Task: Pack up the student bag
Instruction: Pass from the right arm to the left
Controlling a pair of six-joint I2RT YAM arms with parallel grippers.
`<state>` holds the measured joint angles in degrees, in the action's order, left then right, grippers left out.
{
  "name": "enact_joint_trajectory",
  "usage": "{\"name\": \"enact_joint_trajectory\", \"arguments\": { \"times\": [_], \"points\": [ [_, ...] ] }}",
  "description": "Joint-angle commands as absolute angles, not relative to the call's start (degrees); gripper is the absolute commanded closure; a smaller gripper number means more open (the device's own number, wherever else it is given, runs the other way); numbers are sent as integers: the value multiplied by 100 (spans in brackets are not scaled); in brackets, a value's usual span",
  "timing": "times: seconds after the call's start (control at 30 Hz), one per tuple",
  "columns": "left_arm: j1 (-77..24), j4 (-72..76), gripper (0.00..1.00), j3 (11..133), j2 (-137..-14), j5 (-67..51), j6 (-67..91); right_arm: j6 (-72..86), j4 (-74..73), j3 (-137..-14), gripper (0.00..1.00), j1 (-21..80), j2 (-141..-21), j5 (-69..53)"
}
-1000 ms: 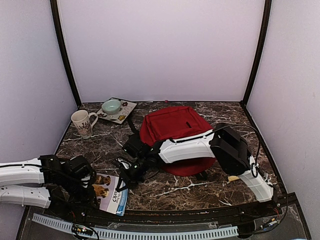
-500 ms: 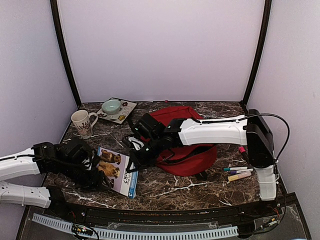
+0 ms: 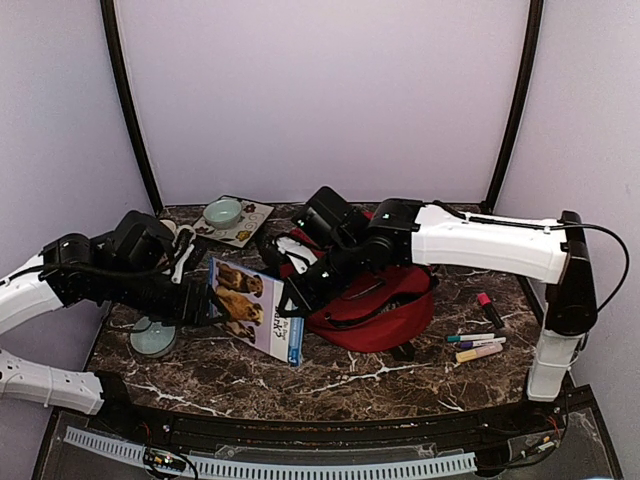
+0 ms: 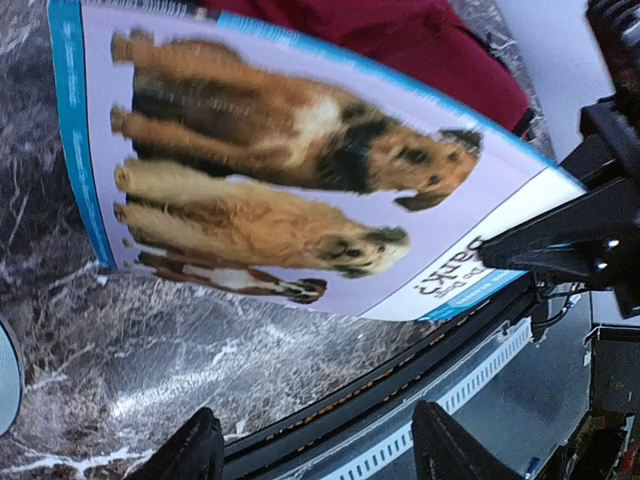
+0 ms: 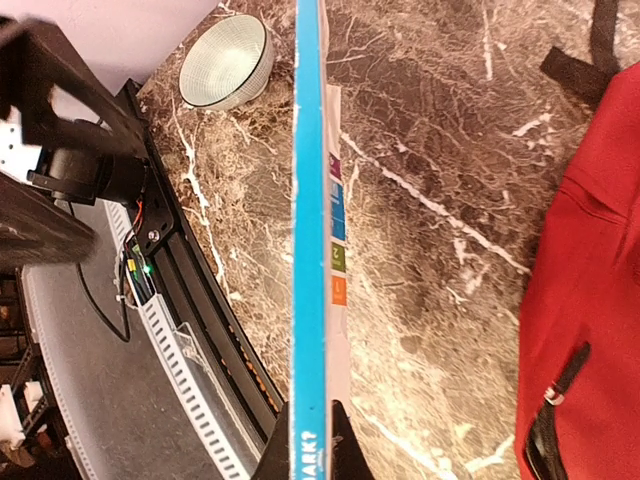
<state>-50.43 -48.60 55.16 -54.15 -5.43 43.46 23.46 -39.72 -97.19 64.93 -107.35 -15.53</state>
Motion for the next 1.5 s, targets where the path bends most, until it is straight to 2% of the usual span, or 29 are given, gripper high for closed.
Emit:
{"name": "enact_joint_trajectory", "arguments": {
  "times": [0.0, 0.1, 0.27, 0.47, 0.8, 1.03, 1.23, 1.47],
  "points": [
    [-5071, -4739, 33, 6437, -5431, -288, 3371, 1908, -4463, -9984, 100, 6493, -10354, -1102],
    [-5071, -4433, 30, 6925, -5445, -300, 3017, 1808, -4662, -10034, 100, 6494, -10107, -947],
    [-5071, -4016, 10, 7425, -5480, -591, 2159, 1644, -4415, -9514, 100, 6503, -9569, -650],
    [-5071, -3570, 2, 7485, -5293, -1420, 1033, 1429, -4223, -8803, 100, 6554, -9078, -333],
    [-5080, -3127, 1, 7735, -5081, -1649, -386, 702, -4233, -8609, 100, 7219, -8394, 252],
    [-5080, -3578, 2, 7887, -5660, -2428, -1292, -593, -4326, -8093, 100, 7253, -8078, 707],
    [-5080, -3531, 8, 8092, -6136, -2714, -1656, -1689, -3672, -7293, 100, 7206, -7537, 949],
    [-5365, -3752, 15, 8176, -6923, -2829, -2123, -2030, -3546, -6918, 100, 7102, -7094, 684]
  ]
}}
